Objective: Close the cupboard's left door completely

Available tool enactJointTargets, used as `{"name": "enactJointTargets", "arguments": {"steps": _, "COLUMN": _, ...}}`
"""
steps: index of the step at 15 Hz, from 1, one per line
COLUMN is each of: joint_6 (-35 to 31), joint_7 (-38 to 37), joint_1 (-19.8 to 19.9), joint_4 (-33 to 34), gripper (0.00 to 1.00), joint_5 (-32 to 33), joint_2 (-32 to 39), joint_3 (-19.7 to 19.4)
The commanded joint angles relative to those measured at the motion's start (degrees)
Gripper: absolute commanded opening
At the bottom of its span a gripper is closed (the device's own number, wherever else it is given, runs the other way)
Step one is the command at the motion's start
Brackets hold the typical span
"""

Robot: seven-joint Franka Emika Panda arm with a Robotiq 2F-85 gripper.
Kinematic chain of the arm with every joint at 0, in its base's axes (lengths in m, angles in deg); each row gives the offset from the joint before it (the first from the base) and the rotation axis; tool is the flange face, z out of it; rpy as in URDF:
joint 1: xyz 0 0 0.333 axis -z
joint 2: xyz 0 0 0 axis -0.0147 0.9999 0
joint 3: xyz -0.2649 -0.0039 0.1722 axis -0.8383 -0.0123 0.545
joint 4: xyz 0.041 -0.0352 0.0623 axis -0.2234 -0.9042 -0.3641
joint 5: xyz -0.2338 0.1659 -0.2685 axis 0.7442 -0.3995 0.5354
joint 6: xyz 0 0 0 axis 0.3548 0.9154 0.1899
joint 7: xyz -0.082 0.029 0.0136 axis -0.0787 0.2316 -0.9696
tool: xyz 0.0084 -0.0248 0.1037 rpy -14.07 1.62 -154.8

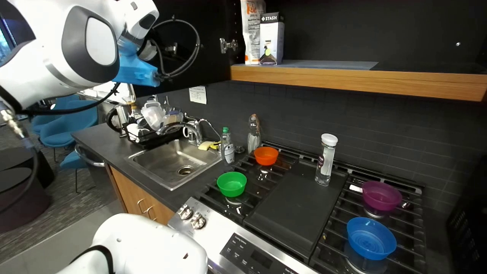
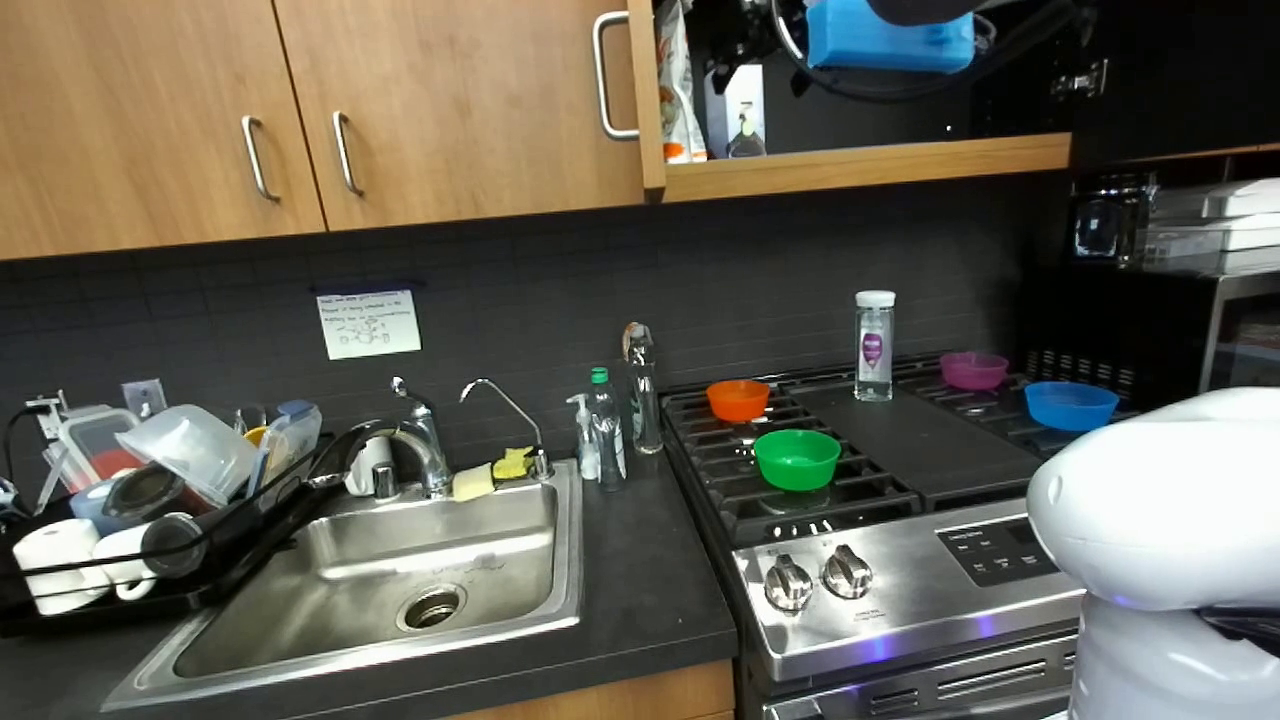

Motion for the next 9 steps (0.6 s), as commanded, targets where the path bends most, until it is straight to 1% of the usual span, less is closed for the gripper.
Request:
{"name": "enactJointTargets", "arguments": {"steps": 1, "joint_6": 5.87, "joint_7": 2.97, "joint_1": -5.34, "joint_4": 3.12, "gripper": 1.0, "joint_5": -3.8, "joint_2": 0.3, "joint_3": -2.6}}
{"name": "enactJointTargets", "arguments": {"steps": 3, "joint_6": 10.29, "joint_7": 3.94, "joint_1": -6.7, "joint_4": 4.63, "gripper": 1.0, "joint_5": -4.91, "joint_2": -0.54, "joint_3": -3.61}}
{"name": "enactJointTargets", "arguments": {"steps": 6, "joint_6": 15.33, "joint_7": 4.9, "joint_1": -7.24, "joint_4": 6.53, "gripper": 1.0, "joint_5": -5.11, "joint_2": -3.03, "joint_3": -4.87}}
{"name": "enactJointTargets", "arguments": {"steps": 9, "joint_6": 19.46, "joint_7": 6.41, "joint_1": -7.92, "joint_4": 8.57, "gripper": 1.0, "joint_5": -5.87, "joint_2": -4.01, "joint_3": -5.62}}
